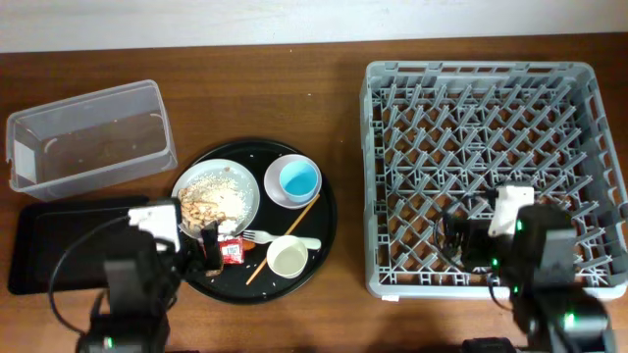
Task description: Sort waste into correct bins and load items into the dishwasher rack
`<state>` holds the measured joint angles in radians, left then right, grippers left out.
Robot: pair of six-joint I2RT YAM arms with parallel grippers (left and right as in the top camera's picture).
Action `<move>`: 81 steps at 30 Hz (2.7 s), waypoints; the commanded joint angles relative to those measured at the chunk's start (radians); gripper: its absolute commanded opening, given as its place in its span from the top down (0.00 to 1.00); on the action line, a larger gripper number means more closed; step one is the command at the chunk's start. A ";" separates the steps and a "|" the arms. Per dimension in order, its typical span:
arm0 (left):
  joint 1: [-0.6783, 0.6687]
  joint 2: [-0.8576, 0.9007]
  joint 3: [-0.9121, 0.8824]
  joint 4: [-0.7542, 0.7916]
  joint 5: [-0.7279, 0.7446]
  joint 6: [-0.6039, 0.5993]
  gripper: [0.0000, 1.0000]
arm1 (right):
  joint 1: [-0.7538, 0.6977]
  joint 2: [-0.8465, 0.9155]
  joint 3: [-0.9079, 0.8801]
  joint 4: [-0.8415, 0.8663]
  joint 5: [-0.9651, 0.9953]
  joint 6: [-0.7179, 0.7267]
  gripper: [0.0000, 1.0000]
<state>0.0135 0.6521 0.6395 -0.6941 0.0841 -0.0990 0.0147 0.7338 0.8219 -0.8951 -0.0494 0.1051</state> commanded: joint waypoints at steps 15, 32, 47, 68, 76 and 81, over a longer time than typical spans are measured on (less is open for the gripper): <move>-0.004 0.655 0.090 0.061 0.178 -0.020 0.01 | 0.005 0.256 0.120 -0.108 -0.028 0.008 0.01; -0.004 0.792 0.101 0.186 0.092 -0.020 0.84 | 0.005 0.256 0.119 -0.112 -0.028 0.008 0.01; 0.015 0.602 0.330 0.186 -0.027 -0.019 1.00 | 0.005 0.256 0.119 -0.112 -0.025 0.008 0.01; 0.266 0.890 0.412 0.679 -0.159 -0.019 0.50 | 0.005 0.256 0.119 -0.116 -0.025 0.008 0.01; 0.155 0.856 0.412 -0.066 0.201 -0.173 0.40 | 0.005 0.256 0.119 -0.122 -0.025 0.008 0.01; -0.006 0.857 0.405 -0.445 0.201 -0.380 0.02 | 0.005 0.256 0.119 -0.123 -0.025 0.008 0.01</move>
<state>0.0631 1.5314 1.0500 -1.0653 0.2634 -0.3553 0.0147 0.9924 0.9207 -1.0195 -0.0719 0.1055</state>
